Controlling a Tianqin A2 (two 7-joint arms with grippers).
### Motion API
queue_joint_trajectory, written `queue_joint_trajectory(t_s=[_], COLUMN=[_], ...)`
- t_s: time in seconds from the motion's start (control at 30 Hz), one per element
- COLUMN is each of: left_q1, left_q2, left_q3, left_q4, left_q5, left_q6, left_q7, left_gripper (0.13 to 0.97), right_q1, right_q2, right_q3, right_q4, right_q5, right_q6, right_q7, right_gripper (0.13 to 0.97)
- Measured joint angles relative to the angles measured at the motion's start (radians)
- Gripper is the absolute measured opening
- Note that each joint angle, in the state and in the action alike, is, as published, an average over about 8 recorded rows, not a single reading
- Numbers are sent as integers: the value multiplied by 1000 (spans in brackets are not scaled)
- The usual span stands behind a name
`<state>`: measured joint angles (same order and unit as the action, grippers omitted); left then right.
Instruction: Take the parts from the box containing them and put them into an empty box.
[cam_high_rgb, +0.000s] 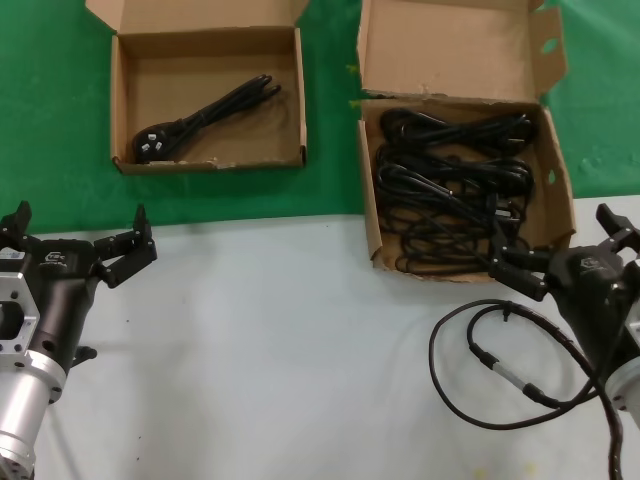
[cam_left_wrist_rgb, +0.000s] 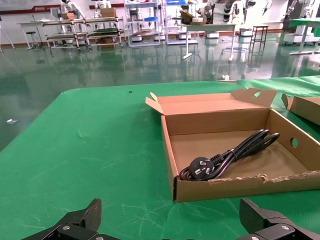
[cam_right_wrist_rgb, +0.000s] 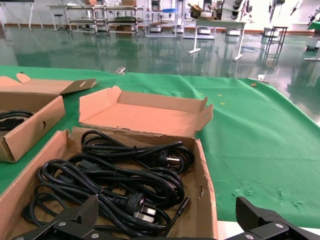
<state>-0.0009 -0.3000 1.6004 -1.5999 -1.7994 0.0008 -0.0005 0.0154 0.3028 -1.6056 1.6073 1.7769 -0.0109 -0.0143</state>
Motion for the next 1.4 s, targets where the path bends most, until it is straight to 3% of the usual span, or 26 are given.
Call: queue_joint_trajectory(t_s=[1.4], left_q1=[0], left_q2=[0], left_q3=[0], left_q4=[0], left_q5=[0], left_q6=[0], left_q7=[0], left_gripper=[966], right_q1=[0], right_q2=[0], right_q3=[0], right_q4=[0], right_q5=[0], right_q6=[0], right_q7=[0], right_gripper=[966])
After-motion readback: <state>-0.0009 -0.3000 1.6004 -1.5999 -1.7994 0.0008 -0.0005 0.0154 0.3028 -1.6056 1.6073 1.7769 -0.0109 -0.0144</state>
